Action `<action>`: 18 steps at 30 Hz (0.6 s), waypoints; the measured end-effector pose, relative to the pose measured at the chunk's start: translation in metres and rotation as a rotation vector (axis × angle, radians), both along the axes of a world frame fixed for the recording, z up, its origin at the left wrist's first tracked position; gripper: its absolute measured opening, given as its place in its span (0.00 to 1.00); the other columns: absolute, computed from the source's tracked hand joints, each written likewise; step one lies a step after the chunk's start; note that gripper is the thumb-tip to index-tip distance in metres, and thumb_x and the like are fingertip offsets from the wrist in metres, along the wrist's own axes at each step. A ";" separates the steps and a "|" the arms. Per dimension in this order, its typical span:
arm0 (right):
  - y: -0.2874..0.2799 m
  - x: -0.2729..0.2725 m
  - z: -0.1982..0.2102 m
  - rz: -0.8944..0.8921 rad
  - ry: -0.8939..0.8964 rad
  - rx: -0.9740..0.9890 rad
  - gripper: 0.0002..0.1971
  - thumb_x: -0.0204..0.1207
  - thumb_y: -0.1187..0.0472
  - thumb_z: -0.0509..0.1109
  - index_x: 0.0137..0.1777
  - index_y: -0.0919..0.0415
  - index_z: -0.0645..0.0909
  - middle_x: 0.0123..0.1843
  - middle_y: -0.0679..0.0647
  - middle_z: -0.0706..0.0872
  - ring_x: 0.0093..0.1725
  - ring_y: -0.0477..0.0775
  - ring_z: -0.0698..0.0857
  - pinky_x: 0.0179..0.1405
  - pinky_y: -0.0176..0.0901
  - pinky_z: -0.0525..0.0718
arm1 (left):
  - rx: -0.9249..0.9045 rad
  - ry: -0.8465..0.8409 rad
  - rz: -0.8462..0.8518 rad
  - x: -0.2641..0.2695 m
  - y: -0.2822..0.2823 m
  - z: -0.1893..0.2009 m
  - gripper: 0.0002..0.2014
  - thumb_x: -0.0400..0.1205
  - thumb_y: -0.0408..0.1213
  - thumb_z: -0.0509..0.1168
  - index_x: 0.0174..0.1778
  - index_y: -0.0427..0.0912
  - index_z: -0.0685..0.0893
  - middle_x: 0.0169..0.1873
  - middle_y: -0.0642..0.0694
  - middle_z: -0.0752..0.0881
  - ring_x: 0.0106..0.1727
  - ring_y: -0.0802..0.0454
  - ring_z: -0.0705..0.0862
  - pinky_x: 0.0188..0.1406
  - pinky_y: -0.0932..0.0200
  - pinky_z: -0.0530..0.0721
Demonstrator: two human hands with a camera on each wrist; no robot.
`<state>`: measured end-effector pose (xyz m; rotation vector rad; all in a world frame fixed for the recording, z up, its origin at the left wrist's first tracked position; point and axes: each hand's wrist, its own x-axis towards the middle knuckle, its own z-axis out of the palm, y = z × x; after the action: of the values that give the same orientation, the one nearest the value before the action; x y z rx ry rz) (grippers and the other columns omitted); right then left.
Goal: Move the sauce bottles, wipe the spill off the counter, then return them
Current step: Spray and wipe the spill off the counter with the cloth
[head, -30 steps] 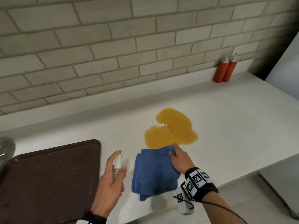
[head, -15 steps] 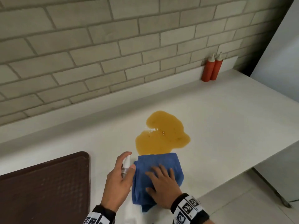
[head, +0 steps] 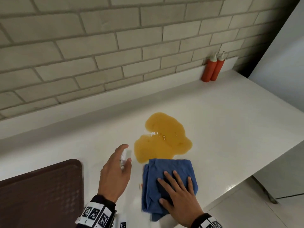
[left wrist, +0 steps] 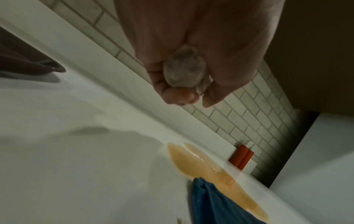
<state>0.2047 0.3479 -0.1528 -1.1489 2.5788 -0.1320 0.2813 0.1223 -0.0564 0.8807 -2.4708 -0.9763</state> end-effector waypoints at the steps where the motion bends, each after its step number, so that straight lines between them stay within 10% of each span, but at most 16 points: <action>1: 0.000 0.000 -0.001 -0.005 0.000 0.013 0.33 0.71 0.30 0.59 0.77 0.34 0.66 0.80 0.39 0.70 0.79 0.52 0.65 0.73 0.61 0.47 | -0.019 -0.002 0.006 -0.005 -0.004 0.000 0.20 0.84 0.41 0.65 0.70 0.62 0.72 0.46 0.55 0.83 0.39 0.54 0.82 0.44 0.56 0.78; 18: 0.012 -0.030 -0.008 0.038 0.089 -0.033 0.38 0.64 0.27 0.64 0.77 0.33 0.68 0.80 0.39 0.72 0.86 0.48 0.43 0.74 0.65 0.48 | -0.139 -0.010 0.057 -0.084 -0.032 0.012 0.17 0.84 0.39 0.64 0.67 0.57 0.75 0.38 0.51 0.82 0.37 0.46 0.79 0.39 0.54 0.77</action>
<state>0.1749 0.3595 -0.1607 -1.2424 2.6392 -0.1177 0.1973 0.0906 -0.0444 0.9072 -2.4730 -0.7721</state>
